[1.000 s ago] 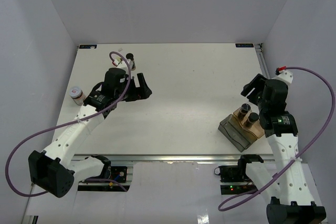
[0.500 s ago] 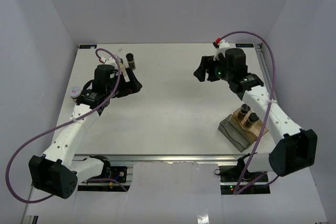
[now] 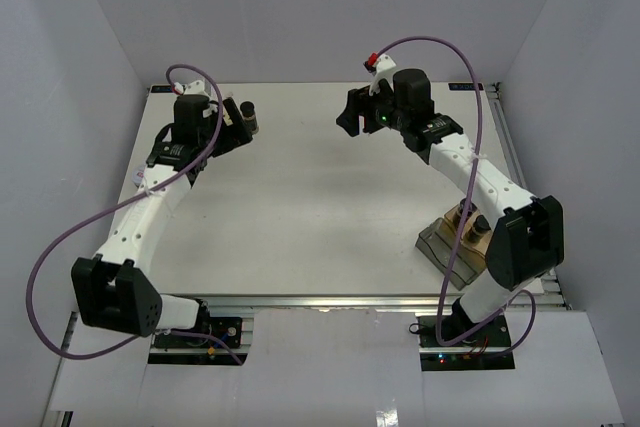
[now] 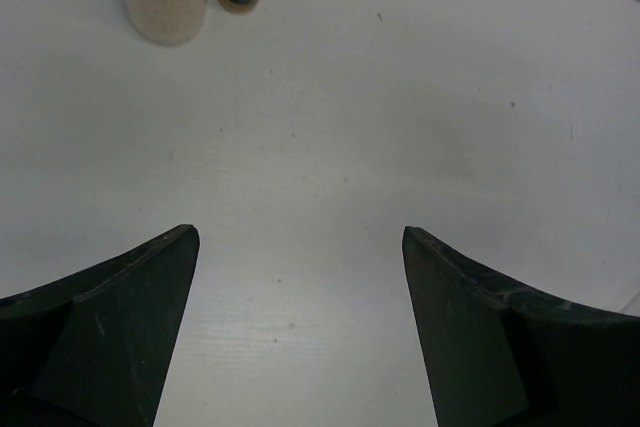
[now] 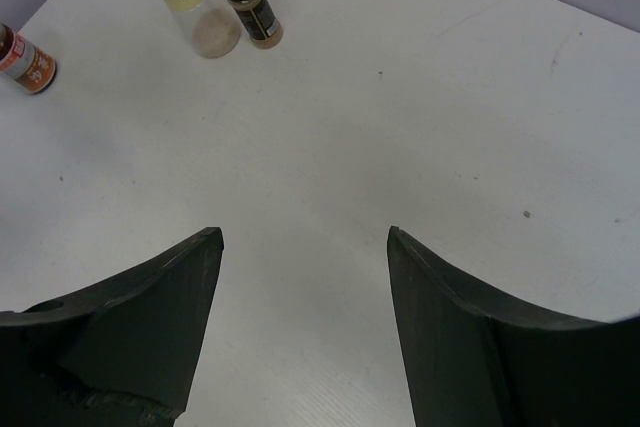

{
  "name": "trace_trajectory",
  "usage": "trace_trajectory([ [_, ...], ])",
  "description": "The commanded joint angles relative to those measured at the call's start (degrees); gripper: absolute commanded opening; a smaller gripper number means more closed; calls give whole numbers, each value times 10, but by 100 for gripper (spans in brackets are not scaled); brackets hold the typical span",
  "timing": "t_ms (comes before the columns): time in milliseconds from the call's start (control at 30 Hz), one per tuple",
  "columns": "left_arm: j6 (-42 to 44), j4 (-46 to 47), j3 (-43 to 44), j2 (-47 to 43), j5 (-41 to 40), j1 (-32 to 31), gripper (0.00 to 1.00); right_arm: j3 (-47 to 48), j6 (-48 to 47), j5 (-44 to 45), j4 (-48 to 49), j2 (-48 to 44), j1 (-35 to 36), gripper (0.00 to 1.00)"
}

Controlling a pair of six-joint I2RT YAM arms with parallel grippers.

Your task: Organize the condiment bottles

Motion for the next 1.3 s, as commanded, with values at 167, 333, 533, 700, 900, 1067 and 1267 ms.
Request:
trace_trajectory([
  [167, 39, 9, 153, 186, -67, 73, 87, 7, -28, -21, -63, -108, 4, 73],
  [333, 70, -4, 257, 279, -32, 90, 86, -52, -36, -40, -40, -182, 3, 73],
  [533, 84, -41, 381, 406, -31, 90, 84, -106, -46, -16, -26, -237, 3, 73],
  [700, 78, -36, 401, 445, -12, 90, 85, -112, -54, 7, -28, -249, 3, 73],
  [900, 77, -26, 376, 453, -25, 90, 85, -118, -55, 10, -22, -247, 3, 73],
  [1067, 81, -24, 368, 460, -37, 90, 85, -124, -56, 12, -21, -241, 3, 73],
  [1267, 85, -21, 371, 471, -48, 90, 85, -125, -56, 16, -19, -243, 3, 73],
])
